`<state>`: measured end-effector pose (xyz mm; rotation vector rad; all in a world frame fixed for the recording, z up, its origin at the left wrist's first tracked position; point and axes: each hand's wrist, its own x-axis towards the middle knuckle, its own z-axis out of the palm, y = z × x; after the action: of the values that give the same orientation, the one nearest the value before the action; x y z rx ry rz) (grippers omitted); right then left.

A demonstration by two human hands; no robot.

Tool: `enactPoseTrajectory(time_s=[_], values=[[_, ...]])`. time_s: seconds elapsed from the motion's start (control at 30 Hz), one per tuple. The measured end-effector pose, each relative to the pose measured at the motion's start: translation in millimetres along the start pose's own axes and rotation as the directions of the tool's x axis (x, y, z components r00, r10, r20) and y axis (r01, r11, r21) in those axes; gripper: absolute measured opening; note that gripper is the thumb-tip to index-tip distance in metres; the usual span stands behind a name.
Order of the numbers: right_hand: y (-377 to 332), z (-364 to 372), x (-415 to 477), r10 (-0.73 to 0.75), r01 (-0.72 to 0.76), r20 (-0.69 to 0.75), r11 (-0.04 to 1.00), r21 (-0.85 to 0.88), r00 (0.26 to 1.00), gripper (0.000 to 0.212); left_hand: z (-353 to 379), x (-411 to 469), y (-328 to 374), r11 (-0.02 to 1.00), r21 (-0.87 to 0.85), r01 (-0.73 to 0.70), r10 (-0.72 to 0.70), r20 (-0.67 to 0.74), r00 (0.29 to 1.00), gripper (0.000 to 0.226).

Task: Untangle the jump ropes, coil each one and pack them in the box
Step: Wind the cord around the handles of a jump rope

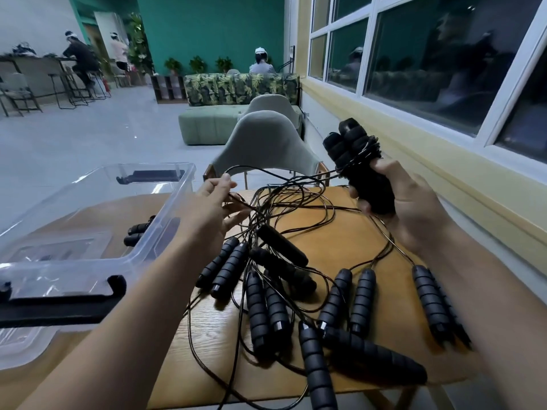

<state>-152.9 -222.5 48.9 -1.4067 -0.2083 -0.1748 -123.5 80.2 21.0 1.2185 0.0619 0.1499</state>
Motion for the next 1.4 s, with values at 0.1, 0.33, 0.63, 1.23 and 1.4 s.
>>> enactPoseTrajectory(time_s=[0.1, 0.33, 0.63, 1.23, 1.4], values=[[0.1, 0.4, -0.3, -0.007, 0.008, 0.056, 1.0, -0.011, 0.998, 0.037, 2.4, -7.5, 1.2, 0.981, 0.186, -0.052, 0.035, 0.092, 0.995, 0.063], [-1.6, 3.3, -1.2, -0.034, 0.028, 0.183, 0.999, 0.035, 0.983, 0.042, -4.9, -1.3, -7.1, 0.517, 0.725, -0.455, 0.569, 0.107, 0.816, 0.024], [-0.3, 11.1, -4.6, -0.02, 0.025, 0.282, 1.0, -0.015, 0.959, 0.051, 16.8, 3.5, -11.4, 0.452, 0.719, -0.527, 0.38, 0.379, 0.844, 0.025], [-0.8, 13.6, -3.5, -0.05, 0.009, 0.284, 0.99, 0.143, 0.957, 0.045, 12.8, -7.9, -28.1, 0.939, 0.345, 0.006, -0.233, 0.621, 0.748, 0.038], [0.8, 9.6, -1.8, -0.039, 0.012, 0.272, 0.995, 0.1, 0.961, 0.048, 18.9, -8.9, -30.1, 0.965, 0.263, -0.023, -0.151, 0.621, 0.769, 0.02]])
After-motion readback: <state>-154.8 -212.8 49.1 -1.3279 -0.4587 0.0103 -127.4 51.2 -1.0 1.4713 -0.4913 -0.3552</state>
